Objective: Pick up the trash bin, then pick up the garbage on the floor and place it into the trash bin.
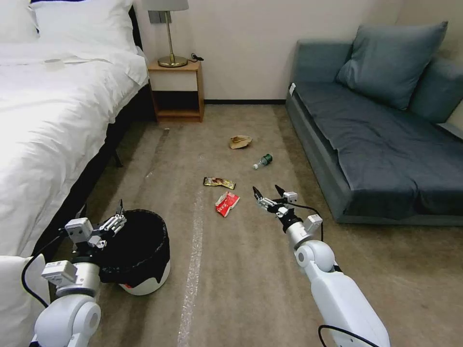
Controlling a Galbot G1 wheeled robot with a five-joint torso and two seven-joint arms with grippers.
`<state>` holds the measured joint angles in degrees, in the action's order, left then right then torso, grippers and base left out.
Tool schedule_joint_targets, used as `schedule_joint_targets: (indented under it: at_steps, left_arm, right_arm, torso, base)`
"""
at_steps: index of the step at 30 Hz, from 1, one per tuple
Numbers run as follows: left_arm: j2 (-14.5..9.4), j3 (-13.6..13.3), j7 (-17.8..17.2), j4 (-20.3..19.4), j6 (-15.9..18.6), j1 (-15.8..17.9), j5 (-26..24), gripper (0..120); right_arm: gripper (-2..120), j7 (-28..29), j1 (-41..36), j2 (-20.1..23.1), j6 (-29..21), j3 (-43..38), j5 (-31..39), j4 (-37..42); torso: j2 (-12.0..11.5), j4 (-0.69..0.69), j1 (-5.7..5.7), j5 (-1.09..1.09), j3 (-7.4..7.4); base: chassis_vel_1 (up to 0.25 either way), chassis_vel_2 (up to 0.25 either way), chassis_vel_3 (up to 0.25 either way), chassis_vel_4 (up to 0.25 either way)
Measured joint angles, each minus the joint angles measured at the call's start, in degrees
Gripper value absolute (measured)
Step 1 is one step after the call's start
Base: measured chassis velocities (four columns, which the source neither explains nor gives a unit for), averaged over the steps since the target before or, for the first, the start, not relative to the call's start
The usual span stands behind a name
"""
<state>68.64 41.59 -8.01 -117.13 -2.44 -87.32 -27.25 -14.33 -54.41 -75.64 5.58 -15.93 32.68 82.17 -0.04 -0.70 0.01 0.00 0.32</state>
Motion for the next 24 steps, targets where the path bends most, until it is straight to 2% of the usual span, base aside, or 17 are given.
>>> schedule_joint_targets:
  at_steps: [12, 13, 14, 15, 18, 19, 20, 21, 24]
  left_arm:
    - [-0.11, 0.45, -0.34, 0.01, 0.39, 0.4, -0.08, 100]
    - [-0.34, 1.28, -1.09, 0.09, 1.12, 1.03, -0.32, 100]
    - [-1.2, 4.53, -4.04, 0.56, 3.53, 3.32, -1.11, 100]
    - [-2.29, 7.88, -6.92, 0.96, 5.18, 5.89, -1.98, 100]
    - [-2.55, 8.34, -7.16, 1.55, 5.07, 6.58, -2.69, 100]
    - [-2.64, 8.47, -7.26, 1.86, 4.77, 6.8, -2.98, 100]
    - [-2.9, 8.51, -7.02, 2.09, 4.41, 6.89, -3.2, 100]
    - [-3.21, 8.52, -6.7, 2.18, 4.13, 6.9, -3.2, 100]
    - [-3.81, 8.23, -6.41, 2.72, 4.05, 6.83, -2.88, 100]
  right_arm:
    - [100, 0.0, 0.0, 0.0, 0.0, 0.0, 0.0, 0.0]
    - [100, 0.0, 0.0, 0.0, 0.0, 0.0, 0.0, 0.0]
    - [100, 0.0, 0.0, 0.0, 0.0, 0.0, 0.0, 0.0]
    - [100, 0.11, -0.27, 0.01, 0.0, -0.24, -0.03, 0.36]
    - [100, 0.42, -1.28, 0.0, -0.03, -0.8, -0.32, 1.57]
    - [100, 0.95, -2.53, 0.03, -0.18, -1.57, -0.68, 2.74]
    - [100, 1.92, -4.73, 0.13, -0.44, -3.05, -1.29, 5.11]
    - [100, 2.71, -6.6, 0.15, -0.69, -4.16, -1.82, 7.08]
    - [100, 4.55, -10.78, 0.3, -1.23, -6.84, -3.04, 11.41]
  torso:
    - [0.0, 0.0, 0.0, -0.01, 0.0]
    - [0.0, 0.01, 0.0, -0.03, 0.0]
    - [0.0, 0.0, 0.0, -0.05, 0.01]
    - [0.01, 0.01, 0.0, 0.08, -0.01]
    - [0.0, 0.03, 0.0, 0.06, 0.0]
    - [0.0, 0.02, 0.0, -0.08, 0.01]
    - [0.0, 0.02, 0.0, -0.05, 0.0]
    - [0.0, 0.0, 0.0, 0.06, -0.01]
    - [0.0, 0.0, 0.0, -0.04, 0.0]
  base:
    - [0.0, 0.0, 0.0, 0.0]
    - [0.0, 0.0, 0.0, 0.0]
    - [0.0, 0.0, 0.0, 0.0]
    - [0.0, 0.0, 0.0, 0.0]
    - [0.0, 0.0, 0.0, 0.0]
    - [0.0, 0.0, 0.0, 0.0]
    - [0.0, 0.0, 0.0, 0.0]
    - [0.0, 0.0, 0.0, 0.0]
    - [0.0, 0.0, 0.0, 0.0]
